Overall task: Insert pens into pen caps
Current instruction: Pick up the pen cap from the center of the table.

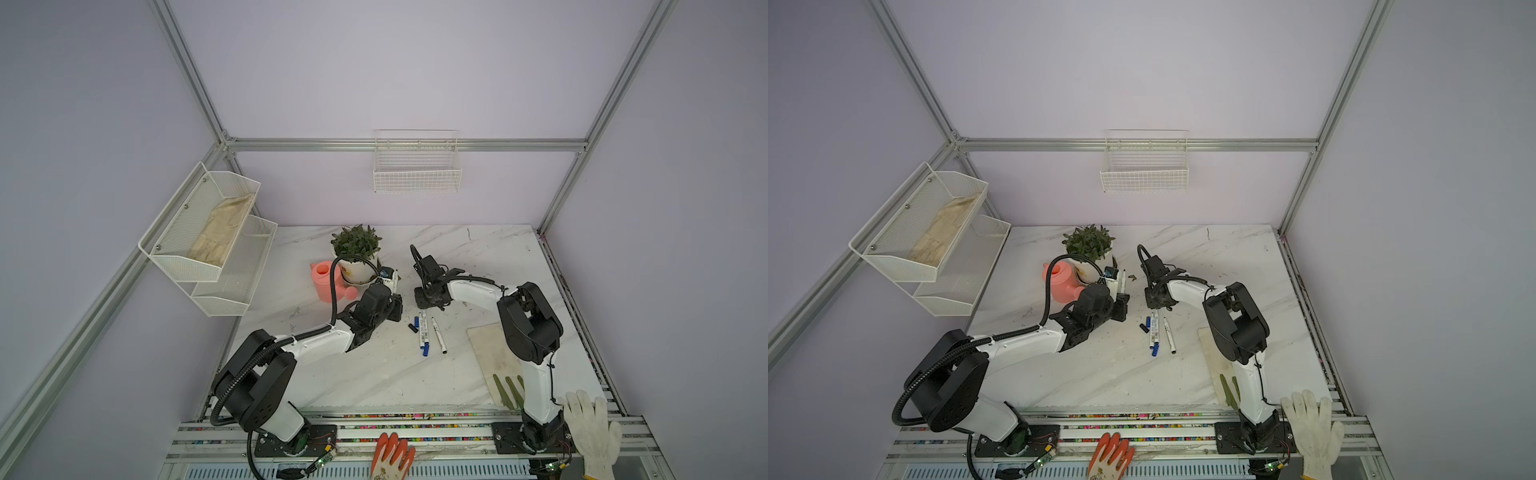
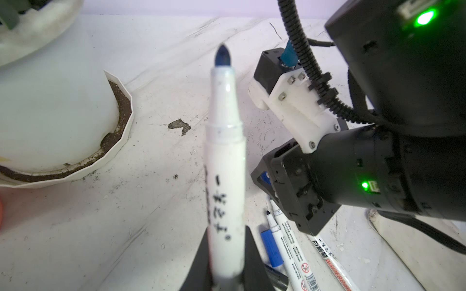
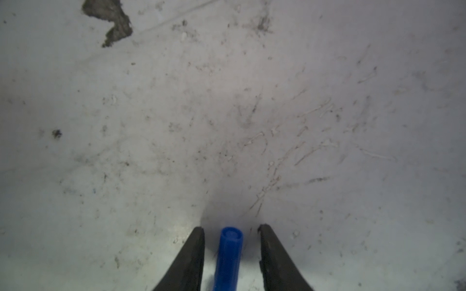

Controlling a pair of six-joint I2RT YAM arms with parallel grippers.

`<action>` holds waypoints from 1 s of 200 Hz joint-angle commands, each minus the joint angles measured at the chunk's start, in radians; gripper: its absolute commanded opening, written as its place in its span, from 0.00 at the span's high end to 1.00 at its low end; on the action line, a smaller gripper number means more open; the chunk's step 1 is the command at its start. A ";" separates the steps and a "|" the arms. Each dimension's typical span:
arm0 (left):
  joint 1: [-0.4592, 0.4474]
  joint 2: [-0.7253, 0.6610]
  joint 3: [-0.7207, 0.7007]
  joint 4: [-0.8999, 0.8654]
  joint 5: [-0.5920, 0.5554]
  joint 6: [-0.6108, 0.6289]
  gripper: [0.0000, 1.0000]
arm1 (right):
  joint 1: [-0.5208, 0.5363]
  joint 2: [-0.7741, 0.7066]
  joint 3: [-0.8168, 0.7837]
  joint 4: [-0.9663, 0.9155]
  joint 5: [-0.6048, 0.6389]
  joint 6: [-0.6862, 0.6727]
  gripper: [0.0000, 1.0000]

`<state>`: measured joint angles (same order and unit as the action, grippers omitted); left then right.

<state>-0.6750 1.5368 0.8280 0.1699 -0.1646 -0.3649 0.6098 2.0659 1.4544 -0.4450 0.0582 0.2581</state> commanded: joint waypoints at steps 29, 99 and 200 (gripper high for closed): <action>-0.008 0.001 -0.027 0.046 0.010 0.035 1.00 | 0.006 0.055 0.046 -0.041 0.018 -0.008 0.87; -0.025 0.023 -0.008 0.077 0.134 0.066 1.00 | -0.051 -0.233 -0.021 0.229 -0.091 -0.015 0.96; -0.029 0.029 -0.011 0.208 0.298 0.038 1.00 | -0.090 -0.446 -0.239 0.660 -0.571 0.104 0.96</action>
<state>-0.7029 1.5696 0.8280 0.2859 0.0807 -0.3214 0.5171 1.6119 1.2293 0.1516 -0.3897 0.3393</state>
